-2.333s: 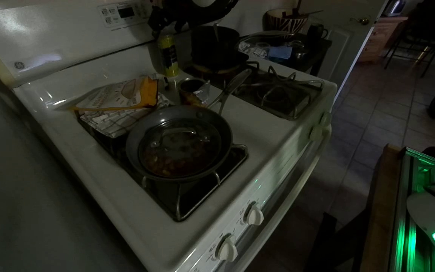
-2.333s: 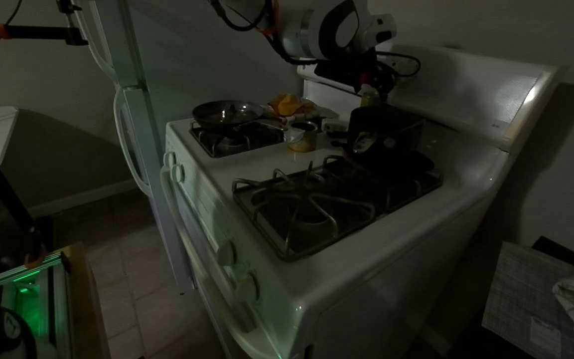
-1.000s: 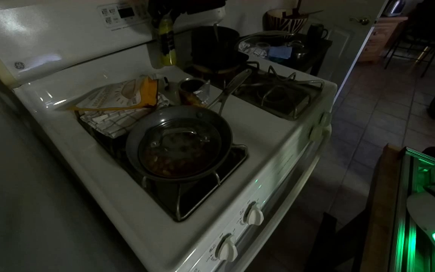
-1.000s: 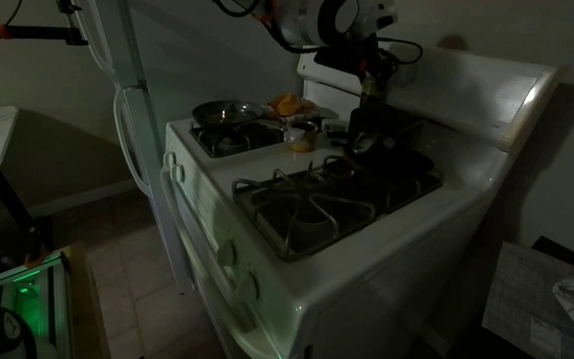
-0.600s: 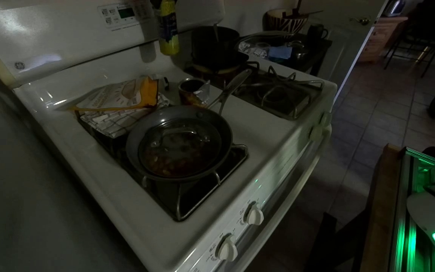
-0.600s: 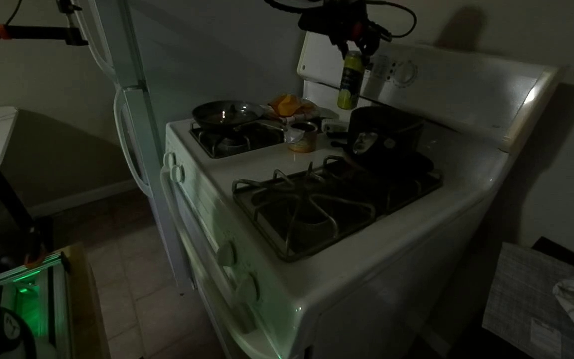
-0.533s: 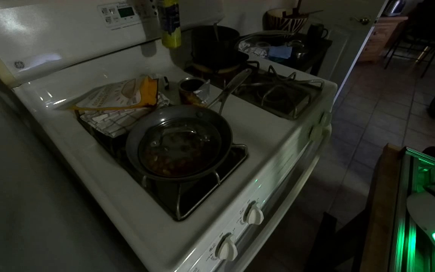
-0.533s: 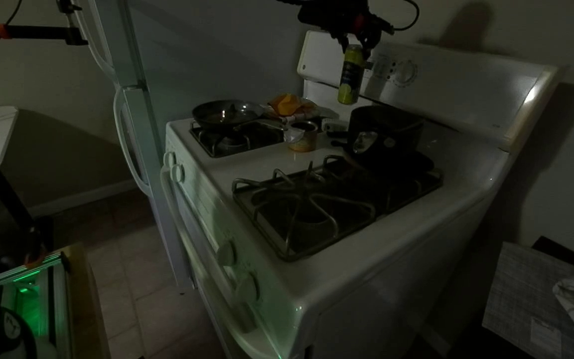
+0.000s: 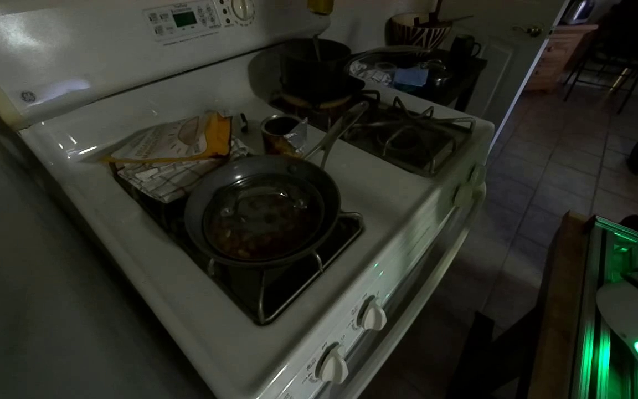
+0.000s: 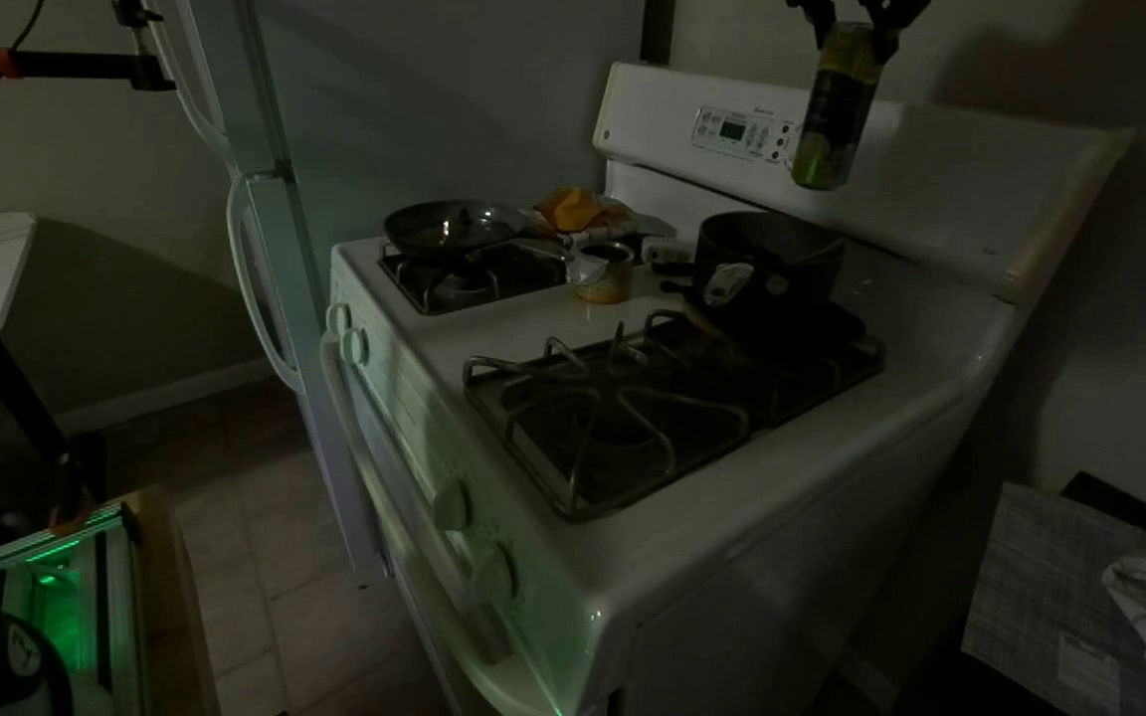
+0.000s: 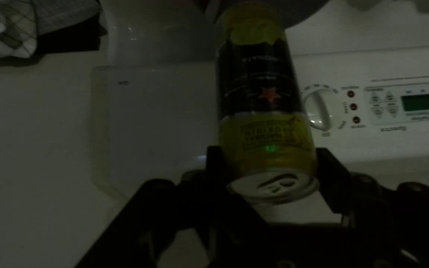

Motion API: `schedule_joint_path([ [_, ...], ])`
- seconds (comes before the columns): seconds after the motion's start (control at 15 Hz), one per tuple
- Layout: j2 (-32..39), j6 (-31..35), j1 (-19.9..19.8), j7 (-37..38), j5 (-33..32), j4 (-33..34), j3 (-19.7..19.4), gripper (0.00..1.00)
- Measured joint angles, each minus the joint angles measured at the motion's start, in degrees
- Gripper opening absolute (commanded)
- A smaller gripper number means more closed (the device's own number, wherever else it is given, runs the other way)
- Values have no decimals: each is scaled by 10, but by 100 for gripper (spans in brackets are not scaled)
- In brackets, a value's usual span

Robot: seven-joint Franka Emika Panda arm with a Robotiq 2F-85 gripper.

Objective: Put the yellow bottle into the pot

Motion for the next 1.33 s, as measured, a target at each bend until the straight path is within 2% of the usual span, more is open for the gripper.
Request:
schedule_joint_path([
  [0.2,-3,0,-5,4,6,-23,-11,38],
  [0.53,-8,10,4,5,48,-54,-3,38],
  [1.33,-1,69,5,7,55,-98,-3,38],
])
